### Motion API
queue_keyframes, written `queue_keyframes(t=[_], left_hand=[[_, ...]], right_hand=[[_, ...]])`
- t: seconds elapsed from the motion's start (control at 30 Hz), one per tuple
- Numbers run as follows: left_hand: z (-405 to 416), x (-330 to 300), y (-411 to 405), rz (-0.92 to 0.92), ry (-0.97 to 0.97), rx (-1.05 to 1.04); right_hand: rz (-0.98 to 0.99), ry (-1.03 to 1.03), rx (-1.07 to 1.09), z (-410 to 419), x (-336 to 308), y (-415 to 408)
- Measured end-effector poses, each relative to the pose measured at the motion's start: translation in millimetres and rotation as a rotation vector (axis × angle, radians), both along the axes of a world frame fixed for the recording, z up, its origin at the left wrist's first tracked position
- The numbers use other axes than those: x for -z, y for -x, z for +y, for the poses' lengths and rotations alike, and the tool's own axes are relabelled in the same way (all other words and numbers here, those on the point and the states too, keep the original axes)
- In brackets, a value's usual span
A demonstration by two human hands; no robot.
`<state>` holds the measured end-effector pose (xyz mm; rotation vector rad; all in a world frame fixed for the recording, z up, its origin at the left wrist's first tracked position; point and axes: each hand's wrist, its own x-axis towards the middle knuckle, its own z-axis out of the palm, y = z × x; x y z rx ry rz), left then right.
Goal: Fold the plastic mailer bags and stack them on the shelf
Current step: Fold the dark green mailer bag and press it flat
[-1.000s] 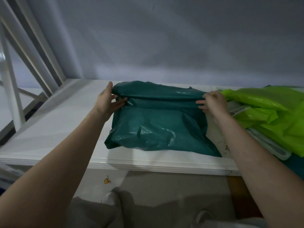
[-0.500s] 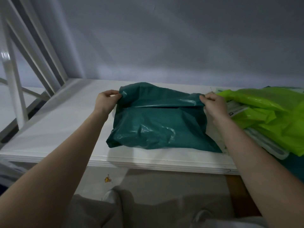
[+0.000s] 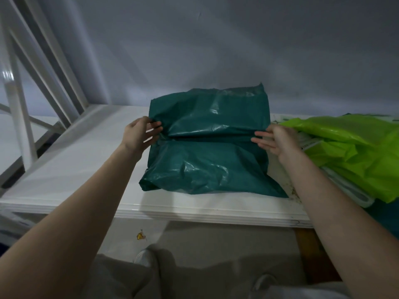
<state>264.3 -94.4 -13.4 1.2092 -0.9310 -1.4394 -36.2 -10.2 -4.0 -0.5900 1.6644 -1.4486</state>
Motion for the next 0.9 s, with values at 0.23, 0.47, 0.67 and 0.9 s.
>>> queue_keyframes(t=[0.23,0.47,0.67,0.9], left_hand=[[-3.3,1.5,2.0,0.126,-0.060,-0.083],[1.3,7.8,-7.4,-0.086,0.036,0.108],[2.1,8.4,-27.6,-0.159,0.001,0.373],[18.0,-5.8,-33.8,-0.267,0.035,0.363]], right_hand=[[-0.131,0.010,-0.024,-0.3,3.0,4.9],[-0.109,0.017,-0.043,4.0,5.8,7.9],[-0.074,-0.021,-0.087,12.3,0.9,7.7],[-0.121,-0.081,-0.130,27.9,-10.6,11.1]])
